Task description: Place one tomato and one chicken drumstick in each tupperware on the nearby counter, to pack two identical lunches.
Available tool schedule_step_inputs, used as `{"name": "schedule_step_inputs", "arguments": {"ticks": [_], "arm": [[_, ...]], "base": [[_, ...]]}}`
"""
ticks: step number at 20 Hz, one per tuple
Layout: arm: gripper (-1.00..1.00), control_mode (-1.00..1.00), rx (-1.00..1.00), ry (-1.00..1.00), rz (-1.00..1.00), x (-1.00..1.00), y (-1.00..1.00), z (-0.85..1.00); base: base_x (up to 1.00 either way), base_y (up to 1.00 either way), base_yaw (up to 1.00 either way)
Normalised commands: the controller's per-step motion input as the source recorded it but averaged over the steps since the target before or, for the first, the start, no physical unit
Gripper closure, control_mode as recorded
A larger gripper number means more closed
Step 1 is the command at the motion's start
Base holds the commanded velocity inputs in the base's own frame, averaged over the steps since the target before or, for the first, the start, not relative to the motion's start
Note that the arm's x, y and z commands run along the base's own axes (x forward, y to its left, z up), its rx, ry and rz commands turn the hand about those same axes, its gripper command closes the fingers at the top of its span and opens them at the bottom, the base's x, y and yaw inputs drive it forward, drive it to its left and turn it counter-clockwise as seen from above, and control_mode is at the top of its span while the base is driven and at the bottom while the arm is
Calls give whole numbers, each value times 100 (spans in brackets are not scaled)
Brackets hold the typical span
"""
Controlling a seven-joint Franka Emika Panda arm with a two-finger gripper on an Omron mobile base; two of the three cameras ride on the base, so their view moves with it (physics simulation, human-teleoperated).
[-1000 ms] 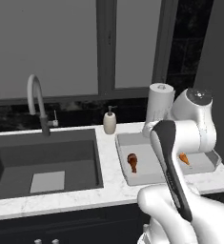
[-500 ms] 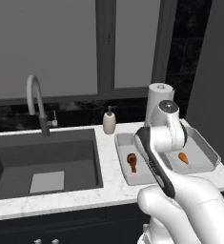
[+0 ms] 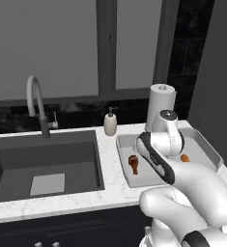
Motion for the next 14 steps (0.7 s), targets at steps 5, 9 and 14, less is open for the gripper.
{"name": "schedule_step_inputs", "arguments": {"ticks": [5, 9, 14], "arm": [[100, -100, 7, 1, 0, 19, -16, -32], [100, -100, 0, 0, 0, 29, 0, -57], [100, -100, 0, 0, 0, 29, 0, -51]], "base": [[0, 0, 0], [0, 0, 0], [0, 0, 0]]}}
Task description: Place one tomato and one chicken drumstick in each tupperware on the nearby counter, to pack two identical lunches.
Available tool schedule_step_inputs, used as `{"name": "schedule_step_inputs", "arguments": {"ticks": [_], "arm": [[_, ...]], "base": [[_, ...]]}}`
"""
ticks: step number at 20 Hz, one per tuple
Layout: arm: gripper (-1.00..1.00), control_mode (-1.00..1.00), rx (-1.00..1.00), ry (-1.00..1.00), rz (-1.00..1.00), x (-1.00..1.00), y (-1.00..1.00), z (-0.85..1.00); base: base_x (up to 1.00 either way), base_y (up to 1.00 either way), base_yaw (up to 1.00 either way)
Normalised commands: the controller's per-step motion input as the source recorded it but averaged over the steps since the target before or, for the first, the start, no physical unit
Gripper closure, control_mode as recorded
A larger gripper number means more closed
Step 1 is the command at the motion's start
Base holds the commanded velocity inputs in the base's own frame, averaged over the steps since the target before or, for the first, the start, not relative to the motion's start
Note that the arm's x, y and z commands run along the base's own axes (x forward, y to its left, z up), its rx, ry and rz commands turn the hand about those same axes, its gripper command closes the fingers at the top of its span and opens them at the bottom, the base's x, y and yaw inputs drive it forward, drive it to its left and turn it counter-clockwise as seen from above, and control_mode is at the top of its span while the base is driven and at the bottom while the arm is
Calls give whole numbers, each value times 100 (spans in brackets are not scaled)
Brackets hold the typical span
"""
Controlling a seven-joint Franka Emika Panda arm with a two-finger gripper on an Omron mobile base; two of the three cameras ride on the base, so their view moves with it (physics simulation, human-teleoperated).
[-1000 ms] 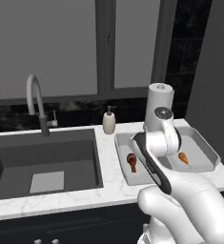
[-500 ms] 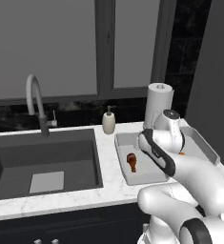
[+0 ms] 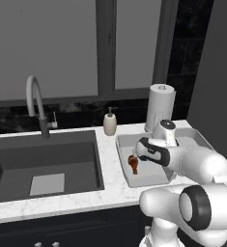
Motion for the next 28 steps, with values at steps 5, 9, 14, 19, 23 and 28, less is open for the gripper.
{"name": "schedule_step_inputs", "arguments": {"ticks": [5, 9, 14, 19, 23, 28], "arm": [[100, -100, 0, 0, 0, 18, 0, -37], [100, -100, 0, 0, 0, 18, 0, -38], [-100, -100, 0, 0, 0, 15, 6, -48], [-100, -100, 0, 0, 0, 0, 7, -28], [-100, -100, -1, -5, 0, -19, 20, 0], [-100, -100, -2, -13, 0, -67, 13, 44]], "base": [[0, 0, 0], [0, 0, 0], [0, 0, 0], [0, 0, 0], [0, 0, 0], [0, 0, 0]]}}
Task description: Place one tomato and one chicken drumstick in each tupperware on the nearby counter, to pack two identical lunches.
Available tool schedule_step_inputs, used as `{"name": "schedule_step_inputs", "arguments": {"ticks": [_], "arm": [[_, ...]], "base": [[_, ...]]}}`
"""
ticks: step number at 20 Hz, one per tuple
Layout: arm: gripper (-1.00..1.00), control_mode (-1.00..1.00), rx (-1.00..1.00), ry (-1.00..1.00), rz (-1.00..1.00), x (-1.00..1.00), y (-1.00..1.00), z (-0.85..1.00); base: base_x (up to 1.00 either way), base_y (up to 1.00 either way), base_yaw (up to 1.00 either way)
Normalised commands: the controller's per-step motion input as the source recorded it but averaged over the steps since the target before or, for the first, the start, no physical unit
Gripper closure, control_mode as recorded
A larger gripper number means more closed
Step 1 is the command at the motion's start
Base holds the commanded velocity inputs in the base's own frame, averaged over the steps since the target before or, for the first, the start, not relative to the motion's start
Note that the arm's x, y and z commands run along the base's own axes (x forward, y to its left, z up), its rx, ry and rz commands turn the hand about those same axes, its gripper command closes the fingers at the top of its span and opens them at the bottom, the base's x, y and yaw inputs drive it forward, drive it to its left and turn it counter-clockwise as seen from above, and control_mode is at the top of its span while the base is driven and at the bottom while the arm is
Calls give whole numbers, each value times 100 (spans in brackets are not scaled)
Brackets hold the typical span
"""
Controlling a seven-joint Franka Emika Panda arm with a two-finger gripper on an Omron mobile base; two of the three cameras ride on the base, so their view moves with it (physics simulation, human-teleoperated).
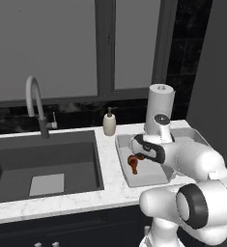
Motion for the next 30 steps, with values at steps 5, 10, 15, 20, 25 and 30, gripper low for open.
{"name": "schedule_step_inputs", "arguments": {"ticks": [5, 10, 15, 20, 25, 30], "arm": [[-100, -100, 0, -3, -2, -94, -2, 72], [-100, -100, -4, -7, 0, -97, -1, 94], [-100, -100, -1, -1, 0, -78, 0, 94], [-100, -100, -1, -7, 0, -68, 0, 87], [-100, -100, -2, -24, 0, -90, 0, 43], [-100, 100, -2, -16, 0, -47, 0, 21]], "base": [[0, 0, 0], [0, 0, 0], [0, 0, 0], [0, 0, 0], [0, 0, 0], [-34, 0, 0]]}}
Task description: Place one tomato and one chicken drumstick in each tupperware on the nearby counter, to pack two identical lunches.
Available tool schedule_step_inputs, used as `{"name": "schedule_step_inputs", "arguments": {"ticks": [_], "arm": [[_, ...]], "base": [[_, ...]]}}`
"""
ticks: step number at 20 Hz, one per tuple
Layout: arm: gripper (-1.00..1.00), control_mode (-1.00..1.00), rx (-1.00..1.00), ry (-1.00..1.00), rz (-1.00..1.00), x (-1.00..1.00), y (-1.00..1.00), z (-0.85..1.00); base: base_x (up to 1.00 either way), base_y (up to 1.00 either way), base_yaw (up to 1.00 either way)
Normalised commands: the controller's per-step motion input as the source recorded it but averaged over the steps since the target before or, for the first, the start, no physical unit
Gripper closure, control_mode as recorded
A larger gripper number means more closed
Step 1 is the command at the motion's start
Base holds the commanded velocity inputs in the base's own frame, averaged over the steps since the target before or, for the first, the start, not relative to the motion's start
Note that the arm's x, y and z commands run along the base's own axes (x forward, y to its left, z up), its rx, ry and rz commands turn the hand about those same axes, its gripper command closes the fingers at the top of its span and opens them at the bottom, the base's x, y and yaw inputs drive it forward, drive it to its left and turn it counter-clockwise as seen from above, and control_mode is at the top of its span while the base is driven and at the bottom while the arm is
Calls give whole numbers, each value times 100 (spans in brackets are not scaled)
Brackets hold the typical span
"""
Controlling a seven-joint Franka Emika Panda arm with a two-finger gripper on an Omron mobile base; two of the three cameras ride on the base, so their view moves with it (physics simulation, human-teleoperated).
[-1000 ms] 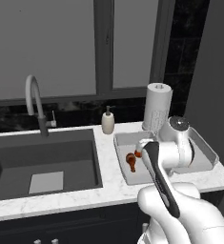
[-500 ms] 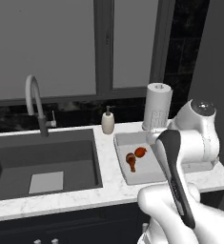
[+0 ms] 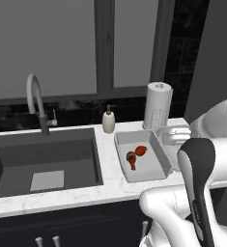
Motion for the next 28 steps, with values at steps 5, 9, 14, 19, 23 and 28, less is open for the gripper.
{"name": "schedule_step_inputs", "arguments": {"ticks": [5, 9, 14, 19, 23, 28], "arm": [[-100, 100, 0, 0, 0, 0, 0, 0], [-100, 100, 0, 0, 0, 0, 0, 0], [-100, 100, 0, 0, 0, 0, 0, 0], [-100, 100, 0, 0, 0, 0, 0, 0], [-100, 100, 0, 0, 0, 0, 0, 0], [-100, 100, 0, 0, 0, 0, 0, 0]], "base": [[-100, -34, 0], [-97, -99, 0], [-87, -100, 0], [-23, -100, 0], [13, -90, -5], [63, -56, -8]]}}
